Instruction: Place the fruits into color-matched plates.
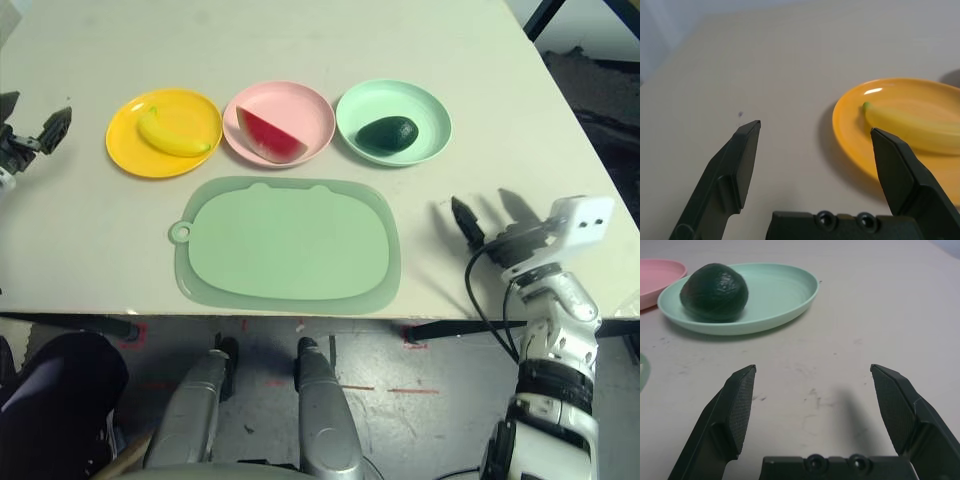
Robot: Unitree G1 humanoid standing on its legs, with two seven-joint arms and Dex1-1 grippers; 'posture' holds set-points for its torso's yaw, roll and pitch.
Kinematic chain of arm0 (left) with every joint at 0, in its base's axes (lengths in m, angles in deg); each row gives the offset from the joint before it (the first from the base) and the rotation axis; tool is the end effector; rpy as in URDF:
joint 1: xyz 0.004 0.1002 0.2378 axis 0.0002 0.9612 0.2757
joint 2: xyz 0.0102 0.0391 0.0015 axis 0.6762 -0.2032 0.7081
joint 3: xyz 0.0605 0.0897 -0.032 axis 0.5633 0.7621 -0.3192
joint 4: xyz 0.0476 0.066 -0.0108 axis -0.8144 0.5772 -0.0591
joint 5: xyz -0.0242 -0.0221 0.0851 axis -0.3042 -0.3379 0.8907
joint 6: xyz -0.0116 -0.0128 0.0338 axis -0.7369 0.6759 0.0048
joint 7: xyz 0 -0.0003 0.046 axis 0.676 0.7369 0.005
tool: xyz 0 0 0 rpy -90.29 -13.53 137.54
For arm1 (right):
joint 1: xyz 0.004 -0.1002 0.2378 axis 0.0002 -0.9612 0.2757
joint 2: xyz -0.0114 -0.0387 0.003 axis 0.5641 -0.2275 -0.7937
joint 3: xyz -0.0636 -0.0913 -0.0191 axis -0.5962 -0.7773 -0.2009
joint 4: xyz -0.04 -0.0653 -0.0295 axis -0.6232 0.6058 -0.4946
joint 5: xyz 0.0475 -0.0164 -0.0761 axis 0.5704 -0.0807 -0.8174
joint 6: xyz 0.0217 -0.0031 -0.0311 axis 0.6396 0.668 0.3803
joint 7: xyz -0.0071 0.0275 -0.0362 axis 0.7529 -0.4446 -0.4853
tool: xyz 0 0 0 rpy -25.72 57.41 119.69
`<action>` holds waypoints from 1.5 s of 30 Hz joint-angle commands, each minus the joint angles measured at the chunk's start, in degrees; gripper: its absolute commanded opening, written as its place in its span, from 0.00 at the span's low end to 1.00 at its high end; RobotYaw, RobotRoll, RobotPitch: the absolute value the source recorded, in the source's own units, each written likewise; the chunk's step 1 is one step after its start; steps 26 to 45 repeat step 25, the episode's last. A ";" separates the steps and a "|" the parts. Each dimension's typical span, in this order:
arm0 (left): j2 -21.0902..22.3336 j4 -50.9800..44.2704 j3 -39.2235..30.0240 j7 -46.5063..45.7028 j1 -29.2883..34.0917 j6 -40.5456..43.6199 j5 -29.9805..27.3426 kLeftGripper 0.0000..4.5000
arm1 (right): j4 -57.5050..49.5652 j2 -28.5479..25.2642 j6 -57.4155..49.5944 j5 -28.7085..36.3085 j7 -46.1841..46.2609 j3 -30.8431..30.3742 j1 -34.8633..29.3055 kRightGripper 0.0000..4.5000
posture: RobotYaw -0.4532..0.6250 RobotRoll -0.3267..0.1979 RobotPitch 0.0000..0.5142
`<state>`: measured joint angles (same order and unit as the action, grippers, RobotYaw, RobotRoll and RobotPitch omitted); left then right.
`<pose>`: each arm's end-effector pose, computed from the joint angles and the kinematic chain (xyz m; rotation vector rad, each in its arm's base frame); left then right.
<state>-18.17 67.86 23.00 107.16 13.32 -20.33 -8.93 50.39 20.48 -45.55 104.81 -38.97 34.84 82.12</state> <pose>0.2701 0.3291 0.1888 0.1851 -0.2586 -0.1022 0.2312 -0.3791 0.1220 -0.0808 -0.2690 0.1742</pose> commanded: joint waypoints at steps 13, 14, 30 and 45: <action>-7.10 -19.74 -3.79 -11.11 16.55 9.67 -4.81 1.00 | 20.02 -4.98 5.28 -0.57 2.23 1.34 9.89 1.00 | 0.40 0.62 0.80; -7.38 -20.14 -3.77 -11.54 16.90 9.73 -4.89 1.00 | 20.49 -5.26 5.27 -0.60 2.54 1.37 10.39 1.00 | 0.41 0.62 0.80; -7.69 -19.67 -2.78 -11.68 16.40 8.64 -4.47 1.00 | 21.92 -5.13 5.62 -1.44 1.84 0.86 11.71 1.00 | 0.40 0.62 0.80; -7.69 -19.67 -2.78 -11.68 16.40 8.64 -4.47 1.00 | 21.92 -5.13 5.62 -1.44 1.84 0.86 11.71 1.00 | 0.40 0.62 0.80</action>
